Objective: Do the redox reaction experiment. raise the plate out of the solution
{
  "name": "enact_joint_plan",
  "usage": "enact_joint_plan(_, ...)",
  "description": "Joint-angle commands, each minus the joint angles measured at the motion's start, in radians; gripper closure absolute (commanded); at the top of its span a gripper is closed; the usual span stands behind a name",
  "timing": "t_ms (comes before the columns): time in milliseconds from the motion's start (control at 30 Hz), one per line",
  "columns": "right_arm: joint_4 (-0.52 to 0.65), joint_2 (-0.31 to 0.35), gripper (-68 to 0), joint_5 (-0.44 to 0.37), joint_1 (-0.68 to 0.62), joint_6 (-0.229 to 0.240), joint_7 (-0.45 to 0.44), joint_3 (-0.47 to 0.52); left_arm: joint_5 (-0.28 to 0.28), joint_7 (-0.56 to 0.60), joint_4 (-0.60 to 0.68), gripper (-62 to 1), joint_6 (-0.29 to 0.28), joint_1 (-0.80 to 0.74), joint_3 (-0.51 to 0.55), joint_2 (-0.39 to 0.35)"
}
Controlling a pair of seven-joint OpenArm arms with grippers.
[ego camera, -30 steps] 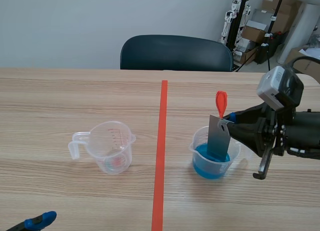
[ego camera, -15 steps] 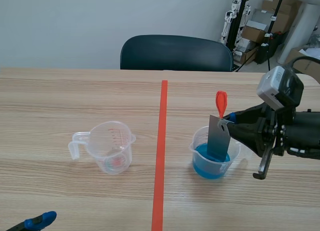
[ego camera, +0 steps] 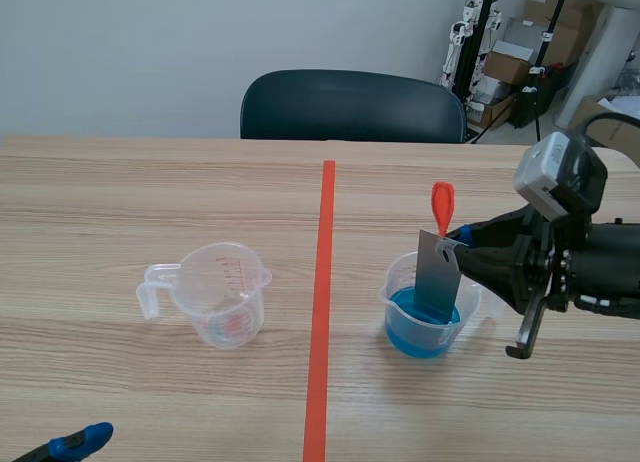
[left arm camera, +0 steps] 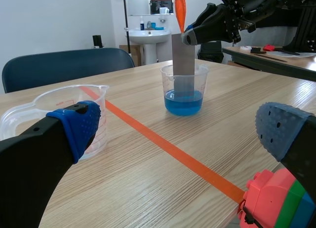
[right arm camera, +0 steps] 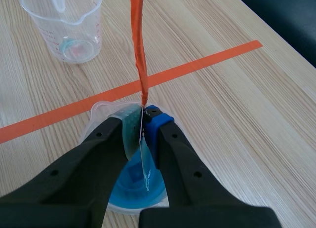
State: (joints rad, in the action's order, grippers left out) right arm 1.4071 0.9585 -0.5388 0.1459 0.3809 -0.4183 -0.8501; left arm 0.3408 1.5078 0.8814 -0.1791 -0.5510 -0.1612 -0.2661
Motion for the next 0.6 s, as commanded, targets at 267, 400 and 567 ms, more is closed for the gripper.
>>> enact_joint_plan(267,0.003,0.014,-0.4,-0.014,0.015,0.001,-0.019,0.020,-0.003,0.010,0.014,-62.3,0.001,0.000,-0.007,0.005)
enact_joint_plan(400,0.003,0.014,-0.4,-0.014,0.015,0.002,-0.024,0.020,-0.003,0.010,0.014,-62.3,0.001,0.000,-0.007,0.005)
enact_joint_plan(567,0.007,0.023,-0.4,-0.018,0.015,0.010,-0.042,0.020,-0.003,0.010,0.014,-62.3,0.001,0.000,-0.007,0.005)
